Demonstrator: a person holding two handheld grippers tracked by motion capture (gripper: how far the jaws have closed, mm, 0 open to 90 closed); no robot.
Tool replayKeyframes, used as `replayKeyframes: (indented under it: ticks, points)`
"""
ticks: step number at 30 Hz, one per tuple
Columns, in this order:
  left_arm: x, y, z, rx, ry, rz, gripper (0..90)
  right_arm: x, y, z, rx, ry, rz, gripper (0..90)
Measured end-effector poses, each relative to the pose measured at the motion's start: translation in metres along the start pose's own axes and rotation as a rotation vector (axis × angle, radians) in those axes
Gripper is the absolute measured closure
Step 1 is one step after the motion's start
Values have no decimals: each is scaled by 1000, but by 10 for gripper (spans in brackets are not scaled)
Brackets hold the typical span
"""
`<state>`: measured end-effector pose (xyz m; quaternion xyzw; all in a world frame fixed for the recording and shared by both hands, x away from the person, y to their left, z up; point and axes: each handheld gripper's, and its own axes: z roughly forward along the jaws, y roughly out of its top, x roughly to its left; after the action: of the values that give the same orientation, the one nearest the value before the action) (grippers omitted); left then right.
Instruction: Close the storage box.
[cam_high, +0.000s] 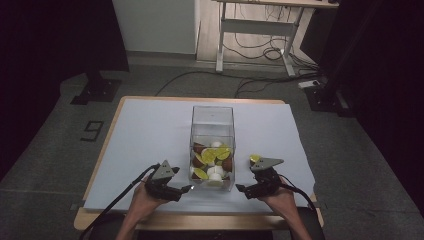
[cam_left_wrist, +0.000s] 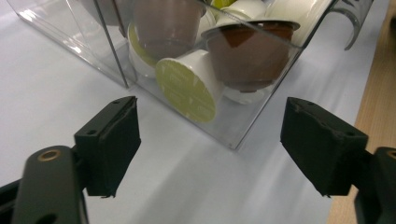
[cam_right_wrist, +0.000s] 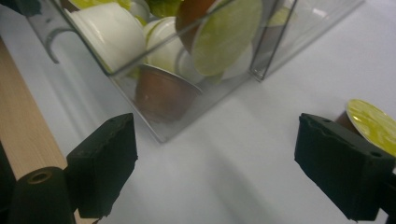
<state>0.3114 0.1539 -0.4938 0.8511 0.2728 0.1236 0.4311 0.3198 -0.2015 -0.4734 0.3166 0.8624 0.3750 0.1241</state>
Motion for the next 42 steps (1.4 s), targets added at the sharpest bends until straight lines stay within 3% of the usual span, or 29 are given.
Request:
replayKeyframes:
  ticks: [7,26,32,42]
  points:
    - [0,1,3,-1,0,3,268,3,2,4,5,11,5,150]
    - [0,2,8,6,-47,17,368,8,9,7,-6,52,12,282]
    - [1,4,8,-5,-39,15,418,9,12,8,-5,44,2,312]
    - [5,7,12,-19,-28,16,457,6,15,9,-12,-16,-8,353]
